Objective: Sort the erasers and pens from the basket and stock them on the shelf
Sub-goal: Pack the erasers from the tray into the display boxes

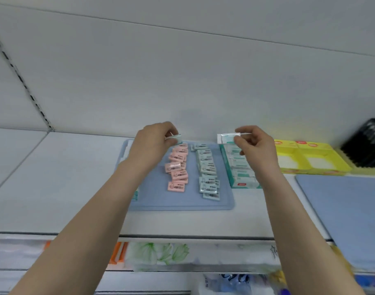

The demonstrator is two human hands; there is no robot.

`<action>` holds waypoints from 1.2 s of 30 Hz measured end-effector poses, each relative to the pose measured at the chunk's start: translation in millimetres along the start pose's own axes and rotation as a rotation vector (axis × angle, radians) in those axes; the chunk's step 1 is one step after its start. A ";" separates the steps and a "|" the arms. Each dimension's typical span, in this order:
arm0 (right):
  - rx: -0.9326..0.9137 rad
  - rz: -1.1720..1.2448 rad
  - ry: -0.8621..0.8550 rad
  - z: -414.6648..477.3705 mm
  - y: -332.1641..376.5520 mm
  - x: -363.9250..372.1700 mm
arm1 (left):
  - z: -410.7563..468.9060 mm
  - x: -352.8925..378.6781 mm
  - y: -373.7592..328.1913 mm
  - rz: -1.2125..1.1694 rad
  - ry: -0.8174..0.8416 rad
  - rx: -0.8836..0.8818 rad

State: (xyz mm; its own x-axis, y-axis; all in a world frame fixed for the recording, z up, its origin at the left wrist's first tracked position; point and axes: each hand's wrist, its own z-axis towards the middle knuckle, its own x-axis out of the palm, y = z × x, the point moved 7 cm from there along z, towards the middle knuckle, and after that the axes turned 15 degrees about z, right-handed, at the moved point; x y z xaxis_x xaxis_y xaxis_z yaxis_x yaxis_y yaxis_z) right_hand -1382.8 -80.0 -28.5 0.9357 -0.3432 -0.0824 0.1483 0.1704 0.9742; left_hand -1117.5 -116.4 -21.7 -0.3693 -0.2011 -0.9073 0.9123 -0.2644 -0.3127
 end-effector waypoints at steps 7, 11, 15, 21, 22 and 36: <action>0.263 -0.272 0.105 -10.4 -28.7 -58.0 | -2.4 33.2 -79.2 -0.249 0.122 0.092; 0.256 -0.408 0.160 -17.2 -31.6 -47.4 | -5.0 42.2 -95.3 -0.295 0.158 0.095; 0.134 -0.635 0.224 -15.7 -31.3 -30.5 | -7.1 46.6 -97.7 -0.300 0.172 0.079; 0.020 -0.625 0.218 -12.4 -22.1 -25.1 | -10.1 52.6 -102.2 -0.355 0.190 0.061; 0.039 -0.446 0.196 -12.8 -18.5 -26.8 | -10.1 53.3 -105.4 -0.379 0.195 0.059; 0.121 -0.510 0.058 -9.1 -22.4 -93.8 | -11.8 87.5 -155.4 0.066 0.242 0.294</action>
State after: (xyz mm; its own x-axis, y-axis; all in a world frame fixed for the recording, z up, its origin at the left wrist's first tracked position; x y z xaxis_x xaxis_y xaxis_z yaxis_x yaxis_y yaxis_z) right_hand -1470.9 -43.3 -44.5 0.7710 -0.3024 -0.5604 0.5546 -0.1137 0.8243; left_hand -1289.5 -81.7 -55.8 -0.2266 -0.0077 -0.9740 0.8302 -0.5245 -0.1890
